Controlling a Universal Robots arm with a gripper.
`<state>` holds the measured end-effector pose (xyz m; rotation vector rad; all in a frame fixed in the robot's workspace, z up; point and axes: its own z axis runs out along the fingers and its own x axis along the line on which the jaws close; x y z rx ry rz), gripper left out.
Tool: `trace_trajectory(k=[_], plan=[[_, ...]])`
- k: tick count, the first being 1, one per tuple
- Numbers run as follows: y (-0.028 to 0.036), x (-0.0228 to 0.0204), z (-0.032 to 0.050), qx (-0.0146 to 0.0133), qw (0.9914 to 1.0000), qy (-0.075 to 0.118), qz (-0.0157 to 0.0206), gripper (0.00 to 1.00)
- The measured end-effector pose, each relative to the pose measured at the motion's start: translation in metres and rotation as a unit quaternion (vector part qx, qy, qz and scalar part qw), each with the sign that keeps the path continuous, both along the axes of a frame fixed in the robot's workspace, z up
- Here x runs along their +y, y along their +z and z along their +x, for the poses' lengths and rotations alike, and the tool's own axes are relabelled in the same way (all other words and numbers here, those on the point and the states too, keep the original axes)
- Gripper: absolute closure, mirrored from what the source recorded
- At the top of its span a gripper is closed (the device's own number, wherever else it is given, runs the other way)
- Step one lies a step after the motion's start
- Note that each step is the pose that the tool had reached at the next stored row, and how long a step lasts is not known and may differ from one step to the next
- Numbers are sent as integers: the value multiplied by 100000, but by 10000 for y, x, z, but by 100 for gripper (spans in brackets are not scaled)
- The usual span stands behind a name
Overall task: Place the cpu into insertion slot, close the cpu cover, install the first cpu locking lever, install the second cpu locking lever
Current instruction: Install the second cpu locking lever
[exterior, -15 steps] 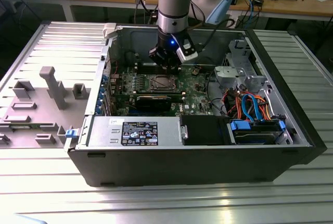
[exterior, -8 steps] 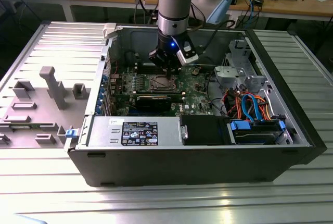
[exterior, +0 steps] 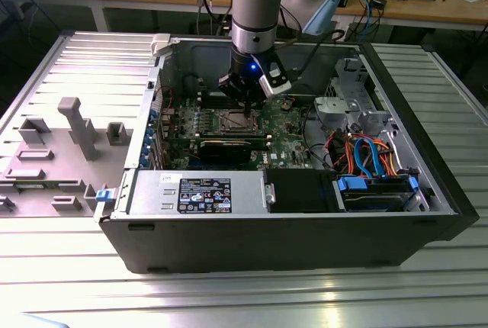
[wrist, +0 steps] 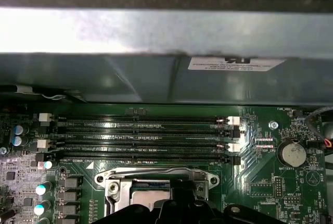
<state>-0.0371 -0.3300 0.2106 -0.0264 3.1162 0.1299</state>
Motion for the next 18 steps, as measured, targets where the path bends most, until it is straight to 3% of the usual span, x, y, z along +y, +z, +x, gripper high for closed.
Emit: trace_trajectory(k=[2, 6, 11, 16, 18], plan=[[66, 1, 1, -7, 100000, 5, -26, 89], [82, -1, 0, -7, 100000, -3, -190, 89], [81, -88, 1, -6, 99998, 0, -572, 89], [88, -119, 0, -1, 99997, -7, -709, 89], [171, -118, 1, -6, 99998, -2, -703, 89]])
